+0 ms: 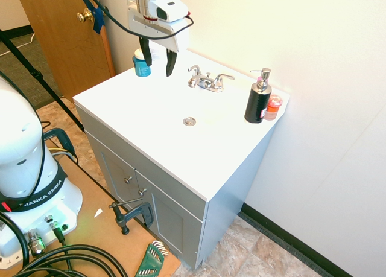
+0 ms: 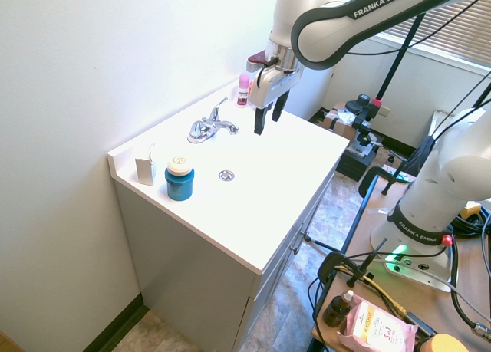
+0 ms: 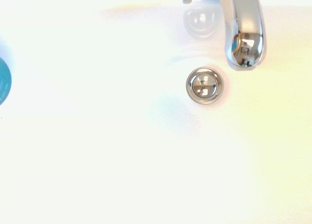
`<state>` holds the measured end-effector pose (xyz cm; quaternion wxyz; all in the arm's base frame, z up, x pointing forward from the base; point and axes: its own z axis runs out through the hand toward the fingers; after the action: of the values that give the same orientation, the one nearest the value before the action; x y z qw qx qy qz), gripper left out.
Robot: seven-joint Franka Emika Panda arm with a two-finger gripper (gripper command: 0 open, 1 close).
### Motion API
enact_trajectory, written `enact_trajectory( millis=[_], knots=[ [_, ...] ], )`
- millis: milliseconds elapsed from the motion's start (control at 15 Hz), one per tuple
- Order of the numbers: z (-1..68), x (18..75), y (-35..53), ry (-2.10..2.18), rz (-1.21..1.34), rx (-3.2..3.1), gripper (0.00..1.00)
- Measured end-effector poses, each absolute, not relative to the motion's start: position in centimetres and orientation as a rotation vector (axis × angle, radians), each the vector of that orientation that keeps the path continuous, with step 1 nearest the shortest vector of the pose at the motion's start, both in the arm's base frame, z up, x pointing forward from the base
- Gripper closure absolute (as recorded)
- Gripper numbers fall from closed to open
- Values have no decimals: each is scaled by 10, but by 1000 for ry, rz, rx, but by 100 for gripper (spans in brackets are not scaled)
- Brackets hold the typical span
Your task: Turn off the hot water
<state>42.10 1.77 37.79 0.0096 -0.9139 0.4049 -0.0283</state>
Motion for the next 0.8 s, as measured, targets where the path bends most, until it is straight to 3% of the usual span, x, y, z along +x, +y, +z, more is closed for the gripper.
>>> enact_trajectory(
  millis=[333,800],
  knots=[
    [378,433,8,1383,-169,-2852,0],
    [358,527,16,1633,-457,-2866,0]
  ],
)
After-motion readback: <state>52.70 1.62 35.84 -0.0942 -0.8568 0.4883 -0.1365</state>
